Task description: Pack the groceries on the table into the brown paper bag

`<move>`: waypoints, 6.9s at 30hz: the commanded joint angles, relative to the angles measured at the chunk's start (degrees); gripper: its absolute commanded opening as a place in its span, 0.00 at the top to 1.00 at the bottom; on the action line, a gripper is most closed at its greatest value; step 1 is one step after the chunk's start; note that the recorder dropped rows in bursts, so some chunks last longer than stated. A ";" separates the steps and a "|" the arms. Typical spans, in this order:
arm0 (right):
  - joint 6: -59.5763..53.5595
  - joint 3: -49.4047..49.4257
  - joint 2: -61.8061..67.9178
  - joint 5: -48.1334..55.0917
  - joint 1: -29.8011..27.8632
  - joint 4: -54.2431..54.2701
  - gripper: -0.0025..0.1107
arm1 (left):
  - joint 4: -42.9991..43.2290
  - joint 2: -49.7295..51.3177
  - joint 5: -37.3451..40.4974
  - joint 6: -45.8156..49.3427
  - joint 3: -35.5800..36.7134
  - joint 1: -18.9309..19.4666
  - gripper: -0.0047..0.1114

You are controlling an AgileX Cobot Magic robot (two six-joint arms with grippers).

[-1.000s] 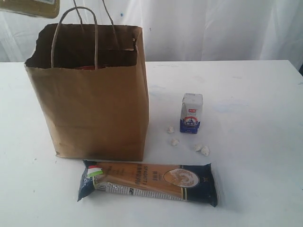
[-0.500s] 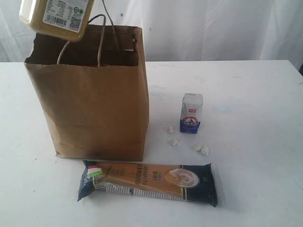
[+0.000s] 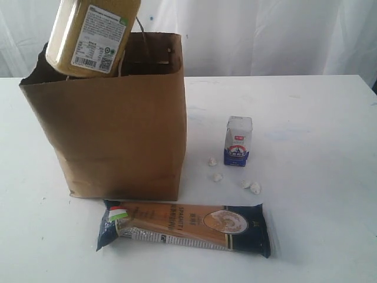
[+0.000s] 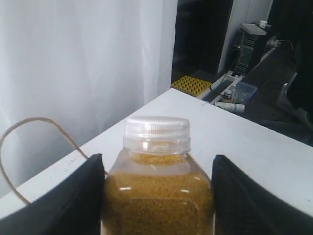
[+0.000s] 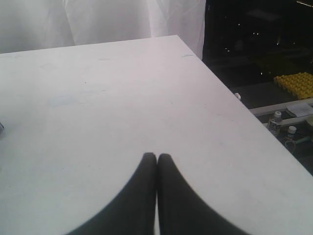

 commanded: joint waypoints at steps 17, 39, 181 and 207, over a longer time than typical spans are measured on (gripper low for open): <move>0.21 0.01 -0.18 -0.37 -0.28 -0.24 0.98 | 1.81 -6.20 -3.45 -0.93 -10.71 -0.23 0.96; 0.21 0.01 -0.18 -0.37 -0.28 -0.24 0.98 | 12.31 2.23 0.74 -0.93 -7.98 -0.28 0.96; 20.96 -39.49 70.17 7.05 15.90 -34.02 0.98 | 85.80 -77.15 -38.11 -92.78 77.22 12.57 0.96; -19.39 -56.04 85.75 -8.89 22.12 13.98 0.36 | 85.80 -77.15 -38.11 -92.78 77.22 12.57 0.96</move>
